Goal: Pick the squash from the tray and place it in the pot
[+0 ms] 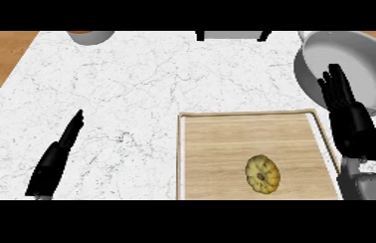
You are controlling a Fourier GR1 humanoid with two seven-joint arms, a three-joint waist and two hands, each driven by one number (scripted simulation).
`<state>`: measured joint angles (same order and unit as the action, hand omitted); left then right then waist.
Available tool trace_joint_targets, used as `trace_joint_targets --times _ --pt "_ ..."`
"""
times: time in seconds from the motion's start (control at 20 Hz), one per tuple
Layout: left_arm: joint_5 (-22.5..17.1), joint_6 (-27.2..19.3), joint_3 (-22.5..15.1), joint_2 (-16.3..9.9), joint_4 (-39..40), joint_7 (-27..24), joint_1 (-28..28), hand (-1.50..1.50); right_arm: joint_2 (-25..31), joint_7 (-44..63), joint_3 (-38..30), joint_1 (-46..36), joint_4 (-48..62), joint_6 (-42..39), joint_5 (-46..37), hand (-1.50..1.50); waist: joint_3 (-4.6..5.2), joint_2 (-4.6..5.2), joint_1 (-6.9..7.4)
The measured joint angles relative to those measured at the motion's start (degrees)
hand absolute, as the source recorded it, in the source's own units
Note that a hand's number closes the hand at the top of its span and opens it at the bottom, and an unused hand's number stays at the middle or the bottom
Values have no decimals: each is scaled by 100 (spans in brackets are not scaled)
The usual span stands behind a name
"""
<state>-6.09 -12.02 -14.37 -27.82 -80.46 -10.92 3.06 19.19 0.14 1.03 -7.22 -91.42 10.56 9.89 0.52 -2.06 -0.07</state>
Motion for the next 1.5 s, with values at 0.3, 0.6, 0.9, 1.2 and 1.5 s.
trace_joint_targets --times 0.3,0.6,0.9,1.2,1.5 --pt "-261 342 -213 263 7 426 -215 0 836 100 1497 82 -446 -709 -1543 150 2 157 -5" --pt "-607 564 -393 598 65 931 -263 0 1316 -956 2105 -114 -1441 140 -3504 -150 -26 84 -226" --pt "-871 763 -322 674 63 1357 -479 0 1161 -1481 3343 1080 -2699 899 -5015 -150 -45 124 -245" --pt "-866 822 -289 750 187 1387 -593 0 1213 236 3930 1776 -3681 109 -6626 -150 -36 136 -235" --pt "-819 879 -293 827 209 1505 -745 0 366 1965 4790 1976 -4039 -1032 -7710 -150 -38 170 -105"
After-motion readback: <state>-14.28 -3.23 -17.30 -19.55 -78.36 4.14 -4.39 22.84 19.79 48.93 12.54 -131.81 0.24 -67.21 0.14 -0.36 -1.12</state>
